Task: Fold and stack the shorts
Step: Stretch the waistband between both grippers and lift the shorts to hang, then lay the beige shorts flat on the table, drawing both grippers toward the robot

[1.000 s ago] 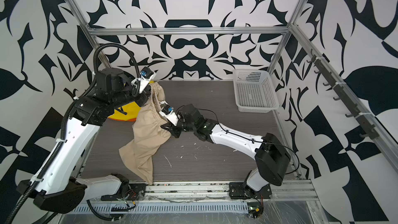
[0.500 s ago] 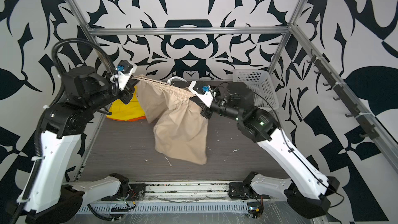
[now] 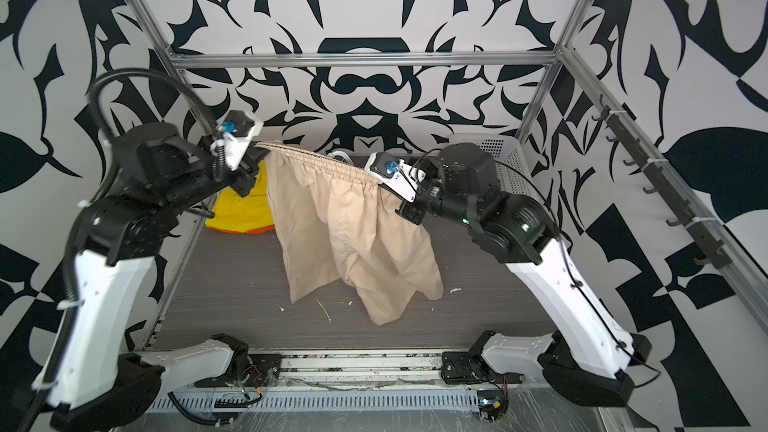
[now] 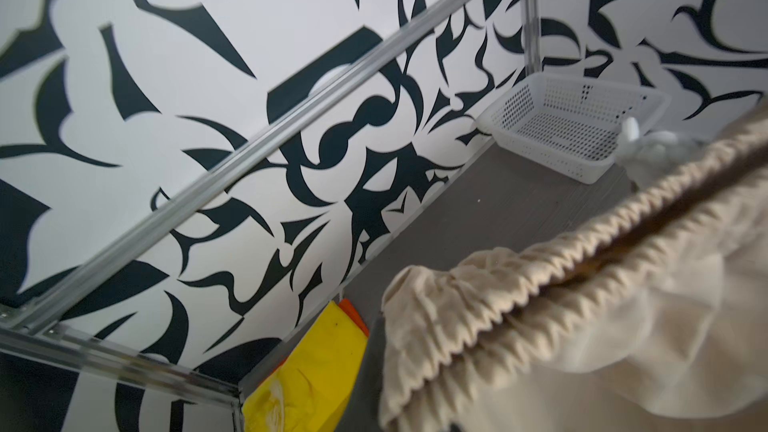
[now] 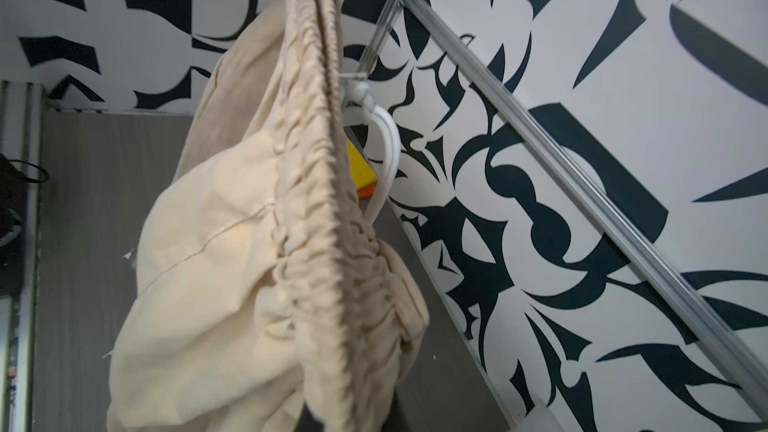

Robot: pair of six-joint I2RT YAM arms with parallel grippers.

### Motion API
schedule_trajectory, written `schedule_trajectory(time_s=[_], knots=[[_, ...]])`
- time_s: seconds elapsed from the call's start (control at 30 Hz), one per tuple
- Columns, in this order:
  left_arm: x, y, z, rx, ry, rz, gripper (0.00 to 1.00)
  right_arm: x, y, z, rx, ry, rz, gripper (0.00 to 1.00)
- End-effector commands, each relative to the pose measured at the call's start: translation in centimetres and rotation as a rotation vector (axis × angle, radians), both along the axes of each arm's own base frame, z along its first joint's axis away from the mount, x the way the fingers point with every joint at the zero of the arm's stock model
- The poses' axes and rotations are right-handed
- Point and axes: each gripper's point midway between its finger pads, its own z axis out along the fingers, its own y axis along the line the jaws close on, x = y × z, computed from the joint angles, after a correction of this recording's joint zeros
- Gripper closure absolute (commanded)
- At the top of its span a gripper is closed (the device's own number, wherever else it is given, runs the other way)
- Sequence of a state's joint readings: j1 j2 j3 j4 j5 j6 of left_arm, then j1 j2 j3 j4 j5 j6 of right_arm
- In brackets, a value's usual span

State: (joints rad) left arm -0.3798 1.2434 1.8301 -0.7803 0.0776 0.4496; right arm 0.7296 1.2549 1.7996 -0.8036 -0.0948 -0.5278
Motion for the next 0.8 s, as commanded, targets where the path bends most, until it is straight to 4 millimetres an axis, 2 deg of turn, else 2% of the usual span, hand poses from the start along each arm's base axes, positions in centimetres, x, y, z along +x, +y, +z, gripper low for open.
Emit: schedule_trajectory(time_s=[0.0, 0.1, 0.17, 0.23, 0.3, 0.37, 0.4, 0.47, 0.53, 0.6, 0.63, 0.77], knots=[[5.5, 2.1, -1.6, 0.031, 0.046, 0.140, 1.00, 4.5, -1.4, 0.6, 0.002, -0.020, -0.146, 1.00], [9.1, 2.9, -1.2, 0.009, 0.050, 0.162, 1.00, 9.7, -1.4, 0.8, 0.076, 0.026, -0.174, 1.00], [11.1, 3.5, 0.5, 0.013, 0.007, 0.177, 1.00, 13.3, -1.7, 1.6, 0.092, 0.001, -0.222, 1.00], [12.0, 3.4, 2.6, 0.020, -0.049, 0.174, 1.00, 15.9, -1.9, 3.2, 0.127, -0.024, -0.247, 1.00], [11.6, 2.8, 5.2, 0.007, -0.113, 0.137, 1.00, 17.4, -1.8, 5.1, 0.168, -0.056, -0.221, 1.00], [9.8, 2.4, 8.0, -0.018, -0.204, 0.088, 1.00, 17.4, -1.3, 7.4, 0.208, -0.113, -0.179, 1.00], [8.8, 2.0, 8.7, -0.024, -0.243, 0.052, 1.00, 17.1, -1.1, 8.0, 0.212, -0.136, -0.151, 1.00], [6.8, 1.8, 8.7, -0.016, -0.313, 0.011, 1.00, 16.3, -0.7, 8.2, 0.202, -0.174, -0.101, 1.00], [5.8, 1.8, 5.5, 0.035, -0.303, -0.008, 1.00, 16.0, -0.8, 6.7, 0.175, -0.203, -0.089, 1.00], [5.7, 2.4, 1.0, 0.100, -0.236, 0.013, 1.00, 15.6, -0.8, 3.3, 0.119, -0.214, -0.068, 1.00], [4.6, 2.9, -0.9, 0.134, -0.206, 0.018, 1.00, 15.4, -0.7, 0.6, 0.062, -0.211, -0.041, 1.00], [3.3, 3.1, -12.1, 0.292, 0.015, -0.023, 1.00, 15.0, -1.6, -12.1, -0.173, -0.094, 0.005, 1.00]])
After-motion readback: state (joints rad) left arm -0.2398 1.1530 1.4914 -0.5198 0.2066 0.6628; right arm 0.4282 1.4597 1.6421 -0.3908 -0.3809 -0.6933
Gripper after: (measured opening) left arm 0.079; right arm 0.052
